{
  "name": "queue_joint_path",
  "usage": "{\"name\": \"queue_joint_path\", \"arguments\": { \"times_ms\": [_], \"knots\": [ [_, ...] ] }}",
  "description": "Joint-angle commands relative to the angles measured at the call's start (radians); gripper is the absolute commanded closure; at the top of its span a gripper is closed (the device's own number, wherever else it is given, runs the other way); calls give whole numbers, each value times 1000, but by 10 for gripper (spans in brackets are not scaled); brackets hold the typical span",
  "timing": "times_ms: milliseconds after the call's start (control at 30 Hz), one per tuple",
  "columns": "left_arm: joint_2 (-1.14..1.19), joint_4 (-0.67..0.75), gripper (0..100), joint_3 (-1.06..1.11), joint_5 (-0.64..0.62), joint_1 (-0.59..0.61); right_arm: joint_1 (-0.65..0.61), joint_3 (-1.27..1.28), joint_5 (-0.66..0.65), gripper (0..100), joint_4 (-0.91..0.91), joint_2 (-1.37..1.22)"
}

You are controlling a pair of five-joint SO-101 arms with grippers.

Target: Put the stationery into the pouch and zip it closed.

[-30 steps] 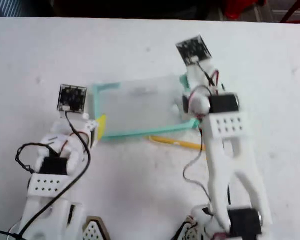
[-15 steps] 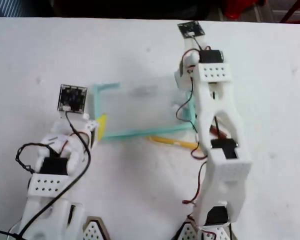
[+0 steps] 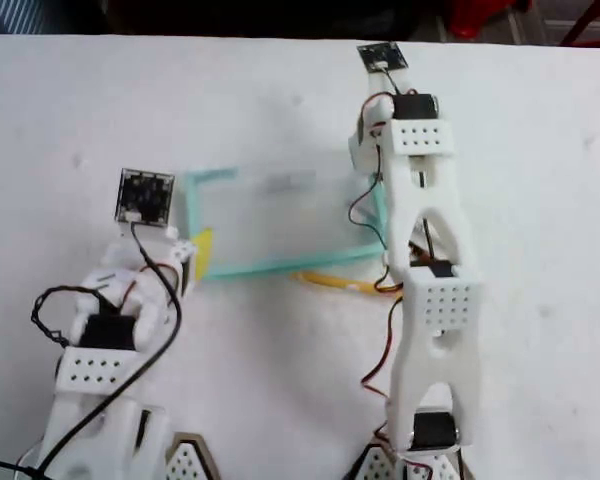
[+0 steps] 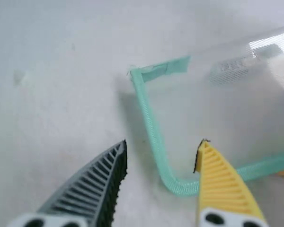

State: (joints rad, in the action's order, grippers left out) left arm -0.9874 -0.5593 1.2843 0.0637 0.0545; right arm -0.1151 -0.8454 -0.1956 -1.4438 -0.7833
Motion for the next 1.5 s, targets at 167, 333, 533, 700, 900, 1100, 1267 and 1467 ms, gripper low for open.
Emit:
{"name": "queue_joint_path", "arguments": {
  "times_ms": [167,333,533,700,900,1100,1267,1467],
  "knots": [
    [-7,28,751,-6,-8,2,-2,-46,-3,877,33,18],
    [-7,28,751,-6,-8,2,-4,-44,-3,927,28,18],
    [-7,28,751,-8,-9,2,-2,-44,-3,982,27,21],
    [-7,29,751,-8,-9,2,-4,-97,-3,981,-31,41],
    [-7,28,751,-8,-11,2,-4,-236,-3,981,-148,79],
    [-7,23,751,-8,-6,2,-42,-394,-3,981,-274,116],
    [-7,20,751,-8,-6,2,-79,-407,-3,981,-275,185],
    [-8,-14,751,-17,-6,2,-174,-405,-3,981,-277,329]
  ]
}}
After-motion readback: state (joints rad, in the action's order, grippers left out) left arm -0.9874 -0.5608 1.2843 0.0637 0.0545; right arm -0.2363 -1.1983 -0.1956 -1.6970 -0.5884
